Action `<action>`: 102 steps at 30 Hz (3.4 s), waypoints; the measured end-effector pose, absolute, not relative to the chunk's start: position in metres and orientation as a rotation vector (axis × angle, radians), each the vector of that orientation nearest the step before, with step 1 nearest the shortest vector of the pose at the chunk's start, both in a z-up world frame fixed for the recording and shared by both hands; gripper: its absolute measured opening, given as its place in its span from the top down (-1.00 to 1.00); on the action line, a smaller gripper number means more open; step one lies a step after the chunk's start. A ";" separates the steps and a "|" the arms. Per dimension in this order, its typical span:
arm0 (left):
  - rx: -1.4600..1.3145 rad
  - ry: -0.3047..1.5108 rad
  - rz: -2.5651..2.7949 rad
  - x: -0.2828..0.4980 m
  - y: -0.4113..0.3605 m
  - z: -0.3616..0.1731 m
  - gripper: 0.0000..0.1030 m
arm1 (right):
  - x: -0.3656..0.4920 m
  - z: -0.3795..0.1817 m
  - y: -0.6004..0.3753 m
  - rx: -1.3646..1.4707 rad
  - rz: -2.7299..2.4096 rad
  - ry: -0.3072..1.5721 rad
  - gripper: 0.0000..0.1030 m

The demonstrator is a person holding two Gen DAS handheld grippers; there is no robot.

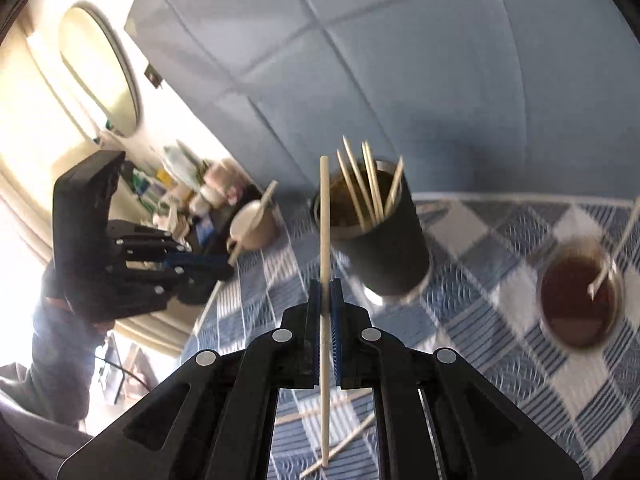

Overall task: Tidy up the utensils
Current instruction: 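Raise both held chopsticks over the black holder and lower them in, then open both grippers and move them back down to the last chopsticks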

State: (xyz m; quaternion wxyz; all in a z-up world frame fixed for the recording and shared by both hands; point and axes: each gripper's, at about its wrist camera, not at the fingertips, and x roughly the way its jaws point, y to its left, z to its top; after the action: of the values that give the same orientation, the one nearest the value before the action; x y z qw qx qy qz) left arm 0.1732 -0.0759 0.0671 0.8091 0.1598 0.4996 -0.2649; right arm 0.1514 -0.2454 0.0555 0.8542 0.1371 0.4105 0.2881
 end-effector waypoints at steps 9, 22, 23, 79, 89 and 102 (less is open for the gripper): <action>0.286 1.006 -0.598 0.234 -0.093 0.086 0.91 | 0.215 0.077 -0.247 0.335 0.632 0.775 0.91; 0.244 0.907 -0.676 0.282 -0.117 0.081 0.91 | 0.276 0.059 -0.242 0.429 0.672 0.724 0.91; 0.243 0.905 -0.679 0.284 -0.117 0.079 0.91 | 0.279 0.058 -0.242 0.432 0.673 0.719 0.91; 0.060 0.704 -0.602 0.243 -0.093 0.048 0.26 | 0.215 0.019 -0.243 0.433 0.466 0.622 0.28; 0.205 0.731 -0.576 0.204 -0.085 0.040 -0.40 | 0.165 0.015 -0.251 0.378 0.315 0.718 -0.26; 0.325 1.033 -0.681 0.143 -0.090 -0.065 -0.53 | 0.105 -0.066 -0.256 0.381 0.140 1.024 -0.42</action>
State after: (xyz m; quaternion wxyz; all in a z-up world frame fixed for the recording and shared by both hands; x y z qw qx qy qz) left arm 0.1428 -0.0899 -0.0648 0.8024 0.1515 0.4820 -0.3176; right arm 0.1049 -0.2561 -0.0661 0.8522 0.1810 0.4864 0.0663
